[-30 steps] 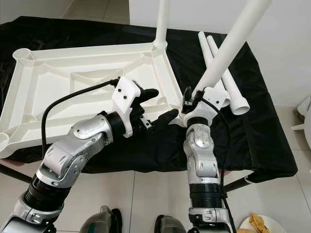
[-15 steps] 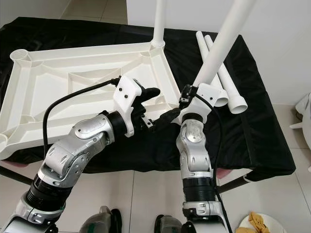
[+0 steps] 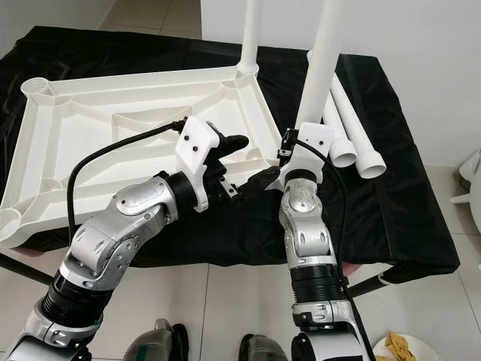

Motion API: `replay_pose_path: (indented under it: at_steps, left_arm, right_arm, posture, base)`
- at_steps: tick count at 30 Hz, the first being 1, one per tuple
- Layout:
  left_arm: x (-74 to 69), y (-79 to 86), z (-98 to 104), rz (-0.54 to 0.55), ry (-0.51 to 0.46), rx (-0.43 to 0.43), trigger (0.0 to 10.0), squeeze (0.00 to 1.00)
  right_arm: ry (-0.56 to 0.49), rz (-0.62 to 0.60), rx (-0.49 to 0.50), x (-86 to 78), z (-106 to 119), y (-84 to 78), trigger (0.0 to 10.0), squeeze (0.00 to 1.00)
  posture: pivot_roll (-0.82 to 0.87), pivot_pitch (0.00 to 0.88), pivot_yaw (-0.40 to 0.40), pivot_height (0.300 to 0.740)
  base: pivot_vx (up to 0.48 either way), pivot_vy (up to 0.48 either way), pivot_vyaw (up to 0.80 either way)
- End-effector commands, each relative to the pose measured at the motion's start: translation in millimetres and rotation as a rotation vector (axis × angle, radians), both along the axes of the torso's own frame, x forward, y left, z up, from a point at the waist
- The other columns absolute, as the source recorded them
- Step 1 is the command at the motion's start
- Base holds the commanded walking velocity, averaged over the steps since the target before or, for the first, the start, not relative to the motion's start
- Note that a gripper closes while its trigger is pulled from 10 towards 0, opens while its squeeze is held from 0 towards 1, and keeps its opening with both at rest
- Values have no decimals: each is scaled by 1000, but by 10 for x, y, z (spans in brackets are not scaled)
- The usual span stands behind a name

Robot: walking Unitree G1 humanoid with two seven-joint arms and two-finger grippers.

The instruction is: Building children table

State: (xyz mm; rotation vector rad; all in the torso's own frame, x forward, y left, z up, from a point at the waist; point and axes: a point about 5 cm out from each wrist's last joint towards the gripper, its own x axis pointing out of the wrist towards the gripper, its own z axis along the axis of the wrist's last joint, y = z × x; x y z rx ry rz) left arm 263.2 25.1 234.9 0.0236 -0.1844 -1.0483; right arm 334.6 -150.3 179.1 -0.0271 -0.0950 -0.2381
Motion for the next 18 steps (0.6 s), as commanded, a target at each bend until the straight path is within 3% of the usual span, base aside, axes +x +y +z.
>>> replay_pose_path:
  at_steps: [1, 8, 12, 18]
  left_arm:
    - [-7, 6, 29, 6, -17, -2, 10000, 0]
    - [-6, 4, 32, 5, -18, -1, 10000, 0]
    - [8, 6, 35, 14, -16, -5, 10000, 0]
    - [36, 2, 50, 19, -18, -8, 10000, 0]
  right_arm:
    - [253, -63, 30, -72, -517, -170, 10000, 0]
    - [240, -87, 133, -33, -485, -265, 10000, 0]
    - [85, -46, 140, -68, -313, -297, 10000, 0]
    - [-39, 63, 133, -75, -54, -249, 10000, 0]
  posture:
    - [27, 138, -4, 740]
    - [24, 138, -2, 740]
    - [25, 134, -5, 740]
    - [22, 124, -8, 740]
  base:
    - [0, 0, 0]
    - [0, 0, 0]
    - [0, 0, 0]
    - [0, 0, 0]
